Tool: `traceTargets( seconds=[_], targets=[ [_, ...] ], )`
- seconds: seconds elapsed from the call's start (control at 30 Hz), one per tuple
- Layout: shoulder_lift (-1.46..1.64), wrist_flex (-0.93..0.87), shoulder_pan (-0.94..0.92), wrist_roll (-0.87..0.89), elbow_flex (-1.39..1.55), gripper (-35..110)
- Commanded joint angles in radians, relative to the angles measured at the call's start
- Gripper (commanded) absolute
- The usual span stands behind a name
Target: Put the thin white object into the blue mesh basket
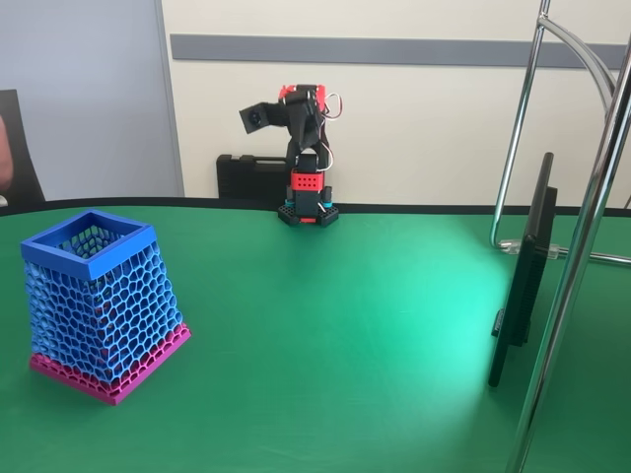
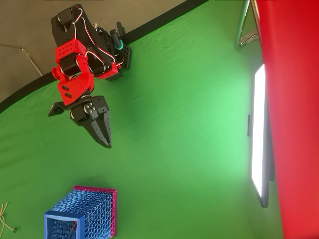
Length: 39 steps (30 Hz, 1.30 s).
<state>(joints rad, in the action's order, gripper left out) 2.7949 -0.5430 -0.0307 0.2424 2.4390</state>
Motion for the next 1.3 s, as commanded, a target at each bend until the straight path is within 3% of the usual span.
traceTargets(
  seconds=[0.0, 0.5, 0.87, 1.27],
  targets=[
    [0.100, 0.023, 0.015, -0.064, 0.112, 0],
    [0.506, -0.031, 0.049, -0.235, 0.643, 0],
    [0.529, -0.308, 0.037, -0.235, 0.644, 1],
    [0.529, -0.321, 0.031, -0.224, 0.644, 1]
  ],
)
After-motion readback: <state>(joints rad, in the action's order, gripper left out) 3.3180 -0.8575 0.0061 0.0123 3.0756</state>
